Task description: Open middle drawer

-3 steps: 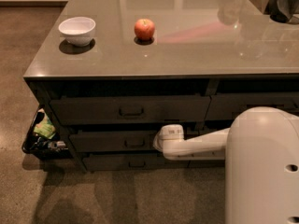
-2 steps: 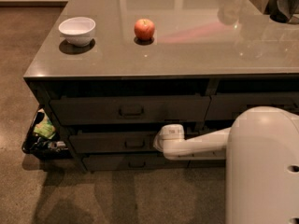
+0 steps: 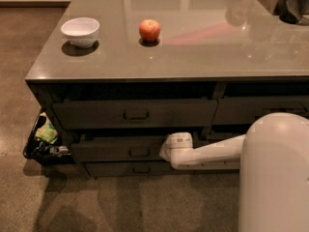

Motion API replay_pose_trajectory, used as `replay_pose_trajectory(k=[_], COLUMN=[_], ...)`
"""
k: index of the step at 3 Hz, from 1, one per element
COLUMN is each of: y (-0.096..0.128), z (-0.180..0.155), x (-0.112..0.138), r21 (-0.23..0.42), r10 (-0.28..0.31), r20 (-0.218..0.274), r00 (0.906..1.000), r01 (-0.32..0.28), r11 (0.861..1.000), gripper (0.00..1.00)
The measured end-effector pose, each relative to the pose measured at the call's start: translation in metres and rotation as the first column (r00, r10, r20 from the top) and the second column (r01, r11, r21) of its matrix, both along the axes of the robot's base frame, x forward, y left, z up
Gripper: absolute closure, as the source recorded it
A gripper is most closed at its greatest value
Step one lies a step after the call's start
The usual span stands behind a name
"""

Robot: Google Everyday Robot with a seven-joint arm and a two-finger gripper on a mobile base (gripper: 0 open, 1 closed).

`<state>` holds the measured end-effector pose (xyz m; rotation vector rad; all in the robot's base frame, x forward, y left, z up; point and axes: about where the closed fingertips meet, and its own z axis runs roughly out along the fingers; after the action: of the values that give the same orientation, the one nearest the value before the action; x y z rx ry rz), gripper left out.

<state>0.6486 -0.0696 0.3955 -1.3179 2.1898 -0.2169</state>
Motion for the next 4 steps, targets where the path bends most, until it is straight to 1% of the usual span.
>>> replay_pose_trajectory(k=[1,3,4], y=[0.002,0.002,0.003], z=[0.004,0.007,0.006], x=[-0.001,-0.016,-0.014], r21=[0.000,0.001,-0.002], r10=[0.000,-0.012,-0.015], r20=[0.000,-0.019,-0.021], r00=[1.0000,0.9997,0.9997], r01=[0.000,0.012,0.015], r11=[1.000,1.000,1.000], gripper=[1.00,1.00,1.00])
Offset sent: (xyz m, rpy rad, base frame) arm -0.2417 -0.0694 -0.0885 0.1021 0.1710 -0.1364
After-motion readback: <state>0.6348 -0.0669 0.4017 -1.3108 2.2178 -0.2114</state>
